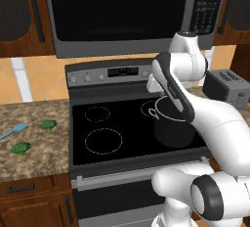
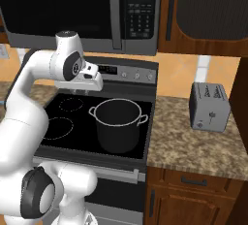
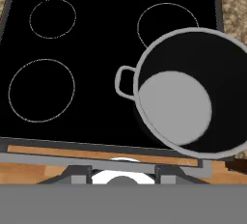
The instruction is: Put the broccoli and broccoli in the pot. Retrieve the spatula and lightly stir the vegetables in the pot.
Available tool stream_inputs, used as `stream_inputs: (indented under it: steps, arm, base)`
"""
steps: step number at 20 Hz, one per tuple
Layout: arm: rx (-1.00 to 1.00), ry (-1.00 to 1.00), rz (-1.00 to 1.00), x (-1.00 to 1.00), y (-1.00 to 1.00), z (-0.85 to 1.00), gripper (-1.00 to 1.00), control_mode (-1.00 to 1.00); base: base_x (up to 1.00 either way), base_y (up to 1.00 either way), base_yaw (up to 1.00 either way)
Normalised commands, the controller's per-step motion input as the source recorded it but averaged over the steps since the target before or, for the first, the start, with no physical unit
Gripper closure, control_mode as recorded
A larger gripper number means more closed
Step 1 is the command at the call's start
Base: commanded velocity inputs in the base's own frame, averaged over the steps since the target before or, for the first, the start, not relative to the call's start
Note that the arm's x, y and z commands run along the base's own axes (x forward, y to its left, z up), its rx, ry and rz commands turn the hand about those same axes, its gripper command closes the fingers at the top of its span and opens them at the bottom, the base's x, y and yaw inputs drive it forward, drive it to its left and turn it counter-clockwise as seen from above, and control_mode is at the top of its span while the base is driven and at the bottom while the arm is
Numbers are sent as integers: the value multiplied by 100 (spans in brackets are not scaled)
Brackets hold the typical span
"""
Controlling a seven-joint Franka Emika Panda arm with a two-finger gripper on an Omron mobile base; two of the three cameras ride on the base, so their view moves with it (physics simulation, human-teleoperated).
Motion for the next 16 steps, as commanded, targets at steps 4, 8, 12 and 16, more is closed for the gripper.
stream_inputs:
  steps: [4,8,12,16]
  arm:
    - [0,0,0,0,0,0,-100,100]
    - [0,0,0,0,0,0,-100,100]
    - [0,0,0,0,0,0,-100,100]
    - [0,0,0,0,0,0,-100,100]
  base:
    - [0,11,0]
    - [0,74,0]
    - [0,86,0]
    - [0,73,0]
